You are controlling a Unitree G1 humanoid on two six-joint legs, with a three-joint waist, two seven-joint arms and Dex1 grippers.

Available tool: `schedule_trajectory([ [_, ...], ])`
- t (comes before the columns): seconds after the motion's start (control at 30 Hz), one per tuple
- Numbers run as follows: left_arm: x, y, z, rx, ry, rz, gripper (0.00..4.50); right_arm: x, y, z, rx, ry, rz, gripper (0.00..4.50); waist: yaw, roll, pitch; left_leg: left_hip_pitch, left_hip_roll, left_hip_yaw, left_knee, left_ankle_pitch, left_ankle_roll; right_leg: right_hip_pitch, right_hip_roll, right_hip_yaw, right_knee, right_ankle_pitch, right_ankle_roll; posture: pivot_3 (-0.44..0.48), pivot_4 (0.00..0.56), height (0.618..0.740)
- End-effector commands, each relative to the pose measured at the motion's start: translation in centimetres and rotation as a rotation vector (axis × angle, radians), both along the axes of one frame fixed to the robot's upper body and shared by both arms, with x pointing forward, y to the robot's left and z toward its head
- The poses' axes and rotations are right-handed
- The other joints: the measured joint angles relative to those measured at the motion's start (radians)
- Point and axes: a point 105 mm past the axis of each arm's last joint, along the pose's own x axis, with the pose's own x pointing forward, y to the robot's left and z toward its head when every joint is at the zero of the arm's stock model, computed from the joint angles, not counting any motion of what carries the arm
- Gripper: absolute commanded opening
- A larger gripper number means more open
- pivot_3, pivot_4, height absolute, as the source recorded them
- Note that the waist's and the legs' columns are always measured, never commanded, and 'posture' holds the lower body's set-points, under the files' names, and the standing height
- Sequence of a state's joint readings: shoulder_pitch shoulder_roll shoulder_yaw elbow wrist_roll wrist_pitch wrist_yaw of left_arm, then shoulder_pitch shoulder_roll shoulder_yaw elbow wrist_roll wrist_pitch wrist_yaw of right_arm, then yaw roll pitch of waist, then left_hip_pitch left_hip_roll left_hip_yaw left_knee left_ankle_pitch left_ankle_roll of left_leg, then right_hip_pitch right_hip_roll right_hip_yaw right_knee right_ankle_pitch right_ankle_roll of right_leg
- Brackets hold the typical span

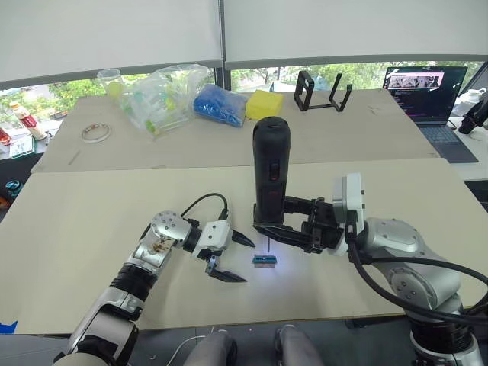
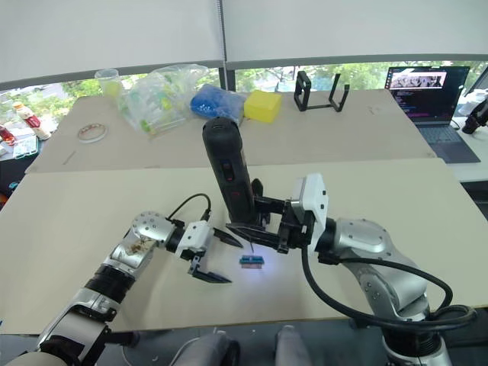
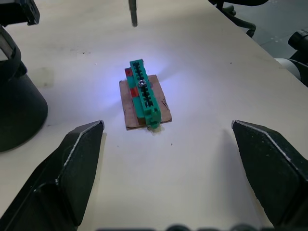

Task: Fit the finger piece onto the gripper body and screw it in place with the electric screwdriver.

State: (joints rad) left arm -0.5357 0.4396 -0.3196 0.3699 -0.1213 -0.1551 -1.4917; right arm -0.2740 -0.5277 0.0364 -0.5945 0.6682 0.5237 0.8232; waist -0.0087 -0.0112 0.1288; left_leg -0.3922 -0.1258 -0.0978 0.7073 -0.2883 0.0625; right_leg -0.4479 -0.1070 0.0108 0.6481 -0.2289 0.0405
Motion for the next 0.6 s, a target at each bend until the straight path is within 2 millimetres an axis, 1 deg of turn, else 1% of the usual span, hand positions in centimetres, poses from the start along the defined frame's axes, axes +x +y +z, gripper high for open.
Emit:
schedule_trajectory([
  [0.03, 0.1, -0.7, 1.0, -0.034, -0.046, -0.007, 4.5, -0.6, 0.4, 1.2, 0.034, -0.068, 0.019, 1.91, 0.0, 0.0, 0.0, 0.0, 0.0, 0.0, 0.0, 0.0, 0.0, 0.0, 0.0, 0.0, 0.0, 0.0, 0.0, 0.0, 0.15, 0.74],
  [0.6, 0.1, -0.9, 1.4, -0.059, -0.045, 0.016, 4.5, -0.2, 0.9, -0.2, 0.019, -0.059, 0.032, 1.91, -0.001, 0.0, 0.0, 0.0, 0.0, 0.0, 0.0, 0.0, 0.0, 0.0, 0.001, 0.0, 0.0, 0.0, 0.0, 0.0, 0.15, 0.74],
])
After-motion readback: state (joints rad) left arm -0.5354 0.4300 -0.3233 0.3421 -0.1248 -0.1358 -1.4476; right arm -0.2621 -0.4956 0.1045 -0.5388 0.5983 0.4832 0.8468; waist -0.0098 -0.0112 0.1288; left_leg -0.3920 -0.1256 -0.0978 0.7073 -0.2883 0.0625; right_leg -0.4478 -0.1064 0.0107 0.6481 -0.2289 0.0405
